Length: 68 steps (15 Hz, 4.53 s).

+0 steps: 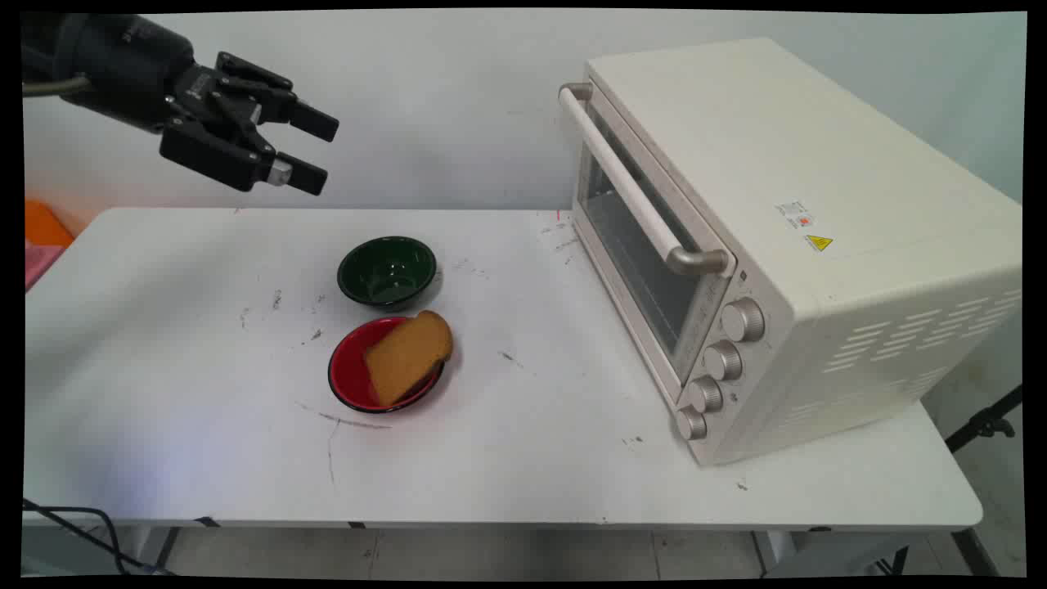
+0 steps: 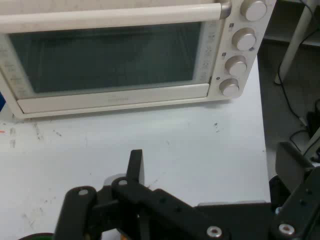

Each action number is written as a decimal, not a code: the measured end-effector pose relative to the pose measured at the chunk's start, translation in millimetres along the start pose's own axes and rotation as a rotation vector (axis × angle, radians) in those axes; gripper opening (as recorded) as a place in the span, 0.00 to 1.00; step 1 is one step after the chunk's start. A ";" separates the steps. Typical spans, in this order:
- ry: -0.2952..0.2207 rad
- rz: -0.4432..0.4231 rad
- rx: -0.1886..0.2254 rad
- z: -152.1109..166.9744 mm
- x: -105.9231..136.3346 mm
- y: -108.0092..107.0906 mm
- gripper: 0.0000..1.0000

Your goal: Open the oven

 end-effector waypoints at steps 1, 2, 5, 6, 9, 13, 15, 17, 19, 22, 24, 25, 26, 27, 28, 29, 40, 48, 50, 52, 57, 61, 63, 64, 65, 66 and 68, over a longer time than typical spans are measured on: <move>-0.005 -0.005 0.003 0.8 1.2 -0.4 1.00; -0.009 -0.010 0.005 1.4 2.4 -0.7 1.00; -0.021 -0.028 0.014 4.4 8.4 -1.5 1.00; -0.025 -0.035 0.017 5.9 11.5 -1.8 1.00; -0.042 -0.054 0.030 11.4 23.8 -4.5 1.00; -0.062 -0.083 0.059 23.5 48.1 -11.9 1.00; -0.070 -0.099 0.077 32.0 62.6 -17.0 1.00; -0.079 -0.115 0.096 42.2 78.0 -23.3 1.00; -0.086 -0.129 0.111 52.8 93.1 -29.1 1.00; -0.101 -0.139 0.128 68.3 111.4 -35.3 1.00; -0.120 -0.142 0.140 81.7 123.6 -39.7 1.00; -0.130 -0.144 0.145 89.3 129.5 -42.2 1.00; -0.140 -0.145 0.150 96.6 134.4 -44.4 1.00; -0.149 -0.145 0.154 105.5 140.4 -47.0 1.00; -0.158 -0.145 0.157 114.9 146.6 -49.4 1.00; -0.164 -0.143 0.159 123.4 152.7 -51.4 1.00; -0.227 -0.089 0.136 203.2 208.3 -70.4 1.00; -0.268 -0.074 0.117 236.7 215.9 -78.7 1.00; -0.269 -0.075 0.115 243.6 215.9 -80.5 0.00; -0.258 -0.073 0.106 251.5 218.6 -81.2 0.00; -0.267 -0.074 0.100 264.5 219.8 -84.6 0.00; -0.277 -0.085 0.099 273.6 219.2 -88.1 0.00; -0.284 -0.092 0.098 276.8 218.1 -89.2 0.00; -0.288 -0.095 0.098 278.2 217.5 -89.6 0.00; -0.293 -0.097 0.097 279.7 216.7 -89.9 0.00; -0.298 -0.098 0.096 281.0 215.9 -90.3 0.00; -0.309 -0.099 0.095 283.5 213.7 -91.2 0.00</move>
